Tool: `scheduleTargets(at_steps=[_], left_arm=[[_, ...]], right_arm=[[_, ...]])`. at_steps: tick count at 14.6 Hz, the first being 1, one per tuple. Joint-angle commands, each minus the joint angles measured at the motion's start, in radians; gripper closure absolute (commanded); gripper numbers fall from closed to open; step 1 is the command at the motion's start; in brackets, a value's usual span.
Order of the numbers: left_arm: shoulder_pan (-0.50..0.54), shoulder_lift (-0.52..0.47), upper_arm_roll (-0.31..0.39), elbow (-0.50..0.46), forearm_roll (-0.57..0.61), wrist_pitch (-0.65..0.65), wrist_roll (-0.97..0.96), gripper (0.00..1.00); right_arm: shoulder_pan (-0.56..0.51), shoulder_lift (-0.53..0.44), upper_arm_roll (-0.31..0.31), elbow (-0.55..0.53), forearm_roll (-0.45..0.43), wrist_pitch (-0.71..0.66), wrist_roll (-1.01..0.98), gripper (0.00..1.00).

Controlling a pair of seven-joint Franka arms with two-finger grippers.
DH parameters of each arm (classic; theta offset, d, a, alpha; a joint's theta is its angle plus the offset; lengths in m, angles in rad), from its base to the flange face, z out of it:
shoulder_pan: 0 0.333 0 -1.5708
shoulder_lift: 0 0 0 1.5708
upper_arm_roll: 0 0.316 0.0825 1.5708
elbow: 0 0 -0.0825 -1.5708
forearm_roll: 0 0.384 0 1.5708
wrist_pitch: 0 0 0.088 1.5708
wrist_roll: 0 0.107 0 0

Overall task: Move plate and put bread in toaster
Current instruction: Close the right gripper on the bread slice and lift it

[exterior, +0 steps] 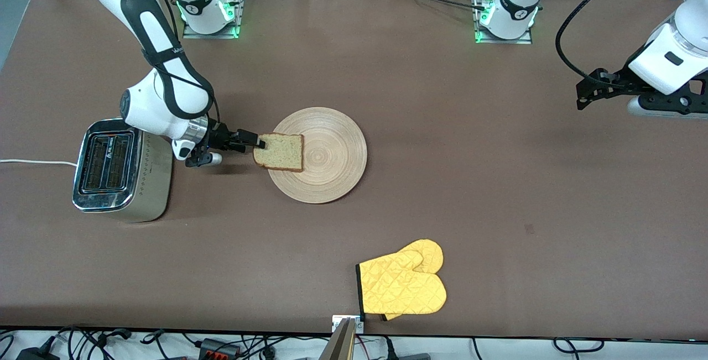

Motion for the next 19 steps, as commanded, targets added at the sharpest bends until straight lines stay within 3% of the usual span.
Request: scheduleTargets(at_steps=[1,5,11,15,16,19], left_arm=[[0.006,-0.010,0.000,-0.001,-0.009,-0.001,0.025,0.00],[0.006,-0.008,0.000,-0.001,-0.009,-0.001,0.025,0.00],[0.006,-0.008,0.000,-0.001,-0.009,-0.001,0.025,0.00],[0.006,-0.008,0.000,-0.001,-0.009,-0.001,0.025,0.00],[0.007,-0.008,0.002,-0.001,-0.009,-0.003,0.027,0.00],[0.010,-0.008,0.000,-0.001,-0.009,-0.003,0.028,0.00]], right_arm=[[0.015,0.014,0.000,0.017,0.036,0.016,-0.020,0.14],[0.018,0.015,0.000,0.027,0.039,0.011,-0.016,0.28],[0.019,0.024,0.000,0.027,0.041,0.014,-0.014,0.35],[0.019,0.024,0.000,0.027,0.041,0.013,-0.014,0.51],[0.018,0.024,0.000,0.027,0.041,0.010,-0.014,0.60],[0.016,0.023,0.000,0.032,0.041,0.008,0.012,0.69]])
